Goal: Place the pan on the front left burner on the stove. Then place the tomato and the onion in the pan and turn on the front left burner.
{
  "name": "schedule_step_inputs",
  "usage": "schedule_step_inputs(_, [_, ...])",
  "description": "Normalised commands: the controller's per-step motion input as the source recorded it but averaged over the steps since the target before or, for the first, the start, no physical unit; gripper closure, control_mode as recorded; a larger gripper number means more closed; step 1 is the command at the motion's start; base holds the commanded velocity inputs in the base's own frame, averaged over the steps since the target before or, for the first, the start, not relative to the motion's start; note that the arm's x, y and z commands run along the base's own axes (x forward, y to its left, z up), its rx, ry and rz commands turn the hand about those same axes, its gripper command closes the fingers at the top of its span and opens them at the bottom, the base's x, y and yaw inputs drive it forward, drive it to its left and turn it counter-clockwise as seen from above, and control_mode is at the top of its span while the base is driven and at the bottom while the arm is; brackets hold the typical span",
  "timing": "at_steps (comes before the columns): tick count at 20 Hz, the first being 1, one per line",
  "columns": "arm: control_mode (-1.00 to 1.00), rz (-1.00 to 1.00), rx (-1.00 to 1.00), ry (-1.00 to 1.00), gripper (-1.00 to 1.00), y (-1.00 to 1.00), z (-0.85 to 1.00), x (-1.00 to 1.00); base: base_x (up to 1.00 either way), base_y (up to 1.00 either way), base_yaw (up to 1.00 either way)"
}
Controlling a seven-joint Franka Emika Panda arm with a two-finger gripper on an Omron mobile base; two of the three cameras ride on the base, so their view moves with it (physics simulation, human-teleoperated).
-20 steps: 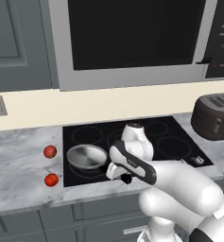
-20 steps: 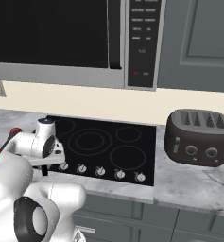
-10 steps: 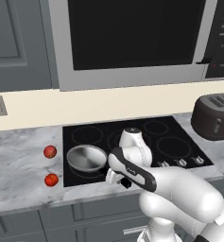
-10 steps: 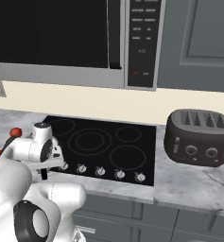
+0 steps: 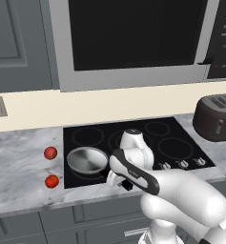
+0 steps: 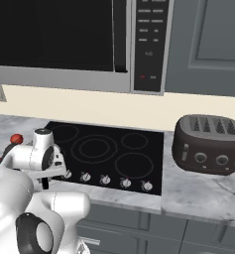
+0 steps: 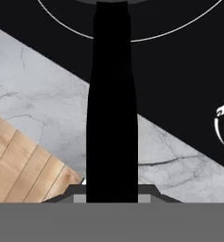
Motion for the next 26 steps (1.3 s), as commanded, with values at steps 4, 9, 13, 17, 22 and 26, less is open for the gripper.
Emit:
schedule_step_inputs(4, [-1.0,0.0,0.0,0.0,-1.0,0.0,0.0,0.0,0.0,0.0,0.0])
schedule_step_inputs(9, [-1.0,0.0,0.0,0.0,-1.0,0.0,0.0,0.0,0.0,0.0,0.0])
schedule_step_inputs(13, [-1.0,-0.01,-0.01,0.04,-1.0,-0.05,0.0,0.0,0.0,0.0,0.0])
schedule_step_inputs(17, [-1.0,-0.03,-0.01,0.02,-1.0,-0.04,0.26,0.0,0.0,0.0,0.0])
schedule_step_inputs(22, [-1.0,-0.01,0.0,0.0,-1.0,0.01,0.24,0.0,0.0,0.0,0.0])
schedule_step_inputs(26, [-1.0,0.0,0.0,0.0,-1.0,0.14,0.13,0.0,0.0,0.0,0.0])
